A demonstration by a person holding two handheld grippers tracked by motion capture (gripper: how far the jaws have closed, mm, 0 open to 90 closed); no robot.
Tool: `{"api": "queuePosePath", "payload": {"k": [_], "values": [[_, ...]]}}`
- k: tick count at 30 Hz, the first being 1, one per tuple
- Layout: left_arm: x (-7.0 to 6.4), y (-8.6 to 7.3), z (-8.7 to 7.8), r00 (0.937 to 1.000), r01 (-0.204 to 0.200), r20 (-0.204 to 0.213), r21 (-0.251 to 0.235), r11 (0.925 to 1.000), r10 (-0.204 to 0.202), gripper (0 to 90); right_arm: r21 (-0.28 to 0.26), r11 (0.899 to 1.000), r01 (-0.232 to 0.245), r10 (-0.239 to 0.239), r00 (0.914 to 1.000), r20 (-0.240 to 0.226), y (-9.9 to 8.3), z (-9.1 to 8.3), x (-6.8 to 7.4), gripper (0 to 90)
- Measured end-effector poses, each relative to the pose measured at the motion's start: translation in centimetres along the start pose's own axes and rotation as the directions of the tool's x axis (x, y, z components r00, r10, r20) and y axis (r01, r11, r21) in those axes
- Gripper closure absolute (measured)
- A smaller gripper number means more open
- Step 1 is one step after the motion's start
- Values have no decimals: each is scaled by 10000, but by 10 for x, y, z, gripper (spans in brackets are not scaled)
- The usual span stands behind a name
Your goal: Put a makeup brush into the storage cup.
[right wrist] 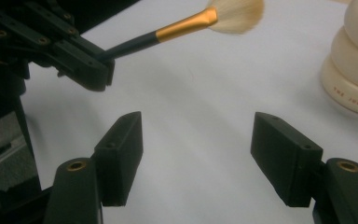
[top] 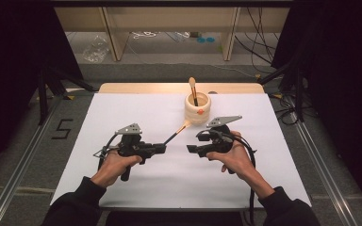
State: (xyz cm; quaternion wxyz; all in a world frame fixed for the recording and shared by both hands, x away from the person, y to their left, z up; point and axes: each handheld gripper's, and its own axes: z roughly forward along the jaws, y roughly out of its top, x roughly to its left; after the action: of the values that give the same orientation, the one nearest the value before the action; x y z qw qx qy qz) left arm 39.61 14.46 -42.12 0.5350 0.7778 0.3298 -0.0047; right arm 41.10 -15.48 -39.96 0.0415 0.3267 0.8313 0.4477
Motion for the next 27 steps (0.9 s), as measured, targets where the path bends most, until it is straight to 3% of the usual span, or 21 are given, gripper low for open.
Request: {"api": "queuePosePath", "payload": {"k": [5,7,22,27], "values": [[-5,-1,-2,10000,-16,41,-241,9997,17,843,-405,9992,27,-35,9998,-185,1,2,3,356],[-7,-2,-3,9999,-41,147,-157,9999,44,842,-537,9985,-94,66,9986,-531,0,4,5,356],[-17,-4,-2,9991,-3,434,-237,9997,13,842,-875,9959,-244,110,9885,-1505,1,15,15,364],[-18,-6,1,9988,27,496,-182,9998,-17,842,-1068,9942,-135,-34,9876,-1568,2,16,16,394]]}}
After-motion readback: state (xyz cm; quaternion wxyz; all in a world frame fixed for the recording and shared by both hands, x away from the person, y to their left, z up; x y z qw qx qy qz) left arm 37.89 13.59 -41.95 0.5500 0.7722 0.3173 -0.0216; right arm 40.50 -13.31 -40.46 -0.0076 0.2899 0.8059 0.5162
